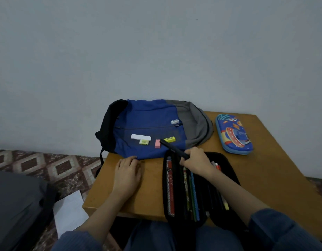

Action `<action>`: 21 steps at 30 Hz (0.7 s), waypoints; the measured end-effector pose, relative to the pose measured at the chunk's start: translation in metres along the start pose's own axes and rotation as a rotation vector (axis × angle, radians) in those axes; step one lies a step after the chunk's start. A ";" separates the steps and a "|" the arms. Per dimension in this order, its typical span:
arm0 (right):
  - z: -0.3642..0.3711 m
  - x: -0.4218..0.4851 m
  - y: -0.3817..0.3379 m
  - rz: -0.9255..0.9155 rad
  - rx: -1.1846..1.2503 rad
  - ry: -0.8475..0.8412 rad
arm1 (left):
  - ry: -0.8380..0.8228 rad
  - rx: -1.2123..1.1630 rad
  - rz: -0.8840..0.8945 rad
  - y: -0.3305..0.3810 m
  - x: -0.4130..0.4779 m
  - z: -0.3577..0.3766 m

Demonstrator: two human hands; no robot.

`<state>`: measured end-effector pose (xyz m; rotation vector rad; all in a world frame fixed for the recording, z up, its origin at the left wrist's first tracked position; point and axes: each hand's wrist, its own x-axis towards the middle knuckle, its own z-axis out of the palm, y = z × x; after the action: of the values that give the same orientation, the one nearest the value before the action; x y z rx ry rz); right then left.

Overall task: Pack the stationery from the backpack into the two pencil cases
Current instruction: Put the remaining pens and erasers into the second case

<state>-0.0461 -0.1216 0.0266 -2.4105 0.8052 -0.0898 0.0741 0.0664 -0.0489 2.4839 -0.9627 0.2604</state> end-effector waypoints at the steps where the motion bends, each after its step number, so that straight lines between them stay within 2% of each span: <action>1: 0.000 -0.005 0.003 0.023 0.019 -0.014 | -0.020 -0.041 -0.028 0.009 -0.002 -0.003; 6: 0.005 -0.017 0.010 0.061 0.021 -0.058 | -0.131 -0.220 0.095 0.070 -0.007 -0.016; 11: 0.005 -0.022 0.010 0.095 0.128 -0.041 | -0.438 -0.008 0.068 0.110 -0.017 -0.023; 13: 0.003 -0.025 0.011 0.082 0.187 -0.035 | -0.452 0.092 0.037 0.112 -0.021 -0.021; 17: 0.000 -0.027 0.015 0.040 0.211 -0.029 | -0.414 0.126 -0.003 0.116 -0.024 -0.020; 21: -0.009 -0.030 0.022 -0.034 0.471 0.166 | -0.417 0.084 -0.025 0.122 -0.024 -0.025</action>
<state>-0.0839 -0.1232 0.0249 -1.9863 0.7208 -0.4471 -0.0259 0.0138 0.0080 2.6826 -1.0974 -0.2421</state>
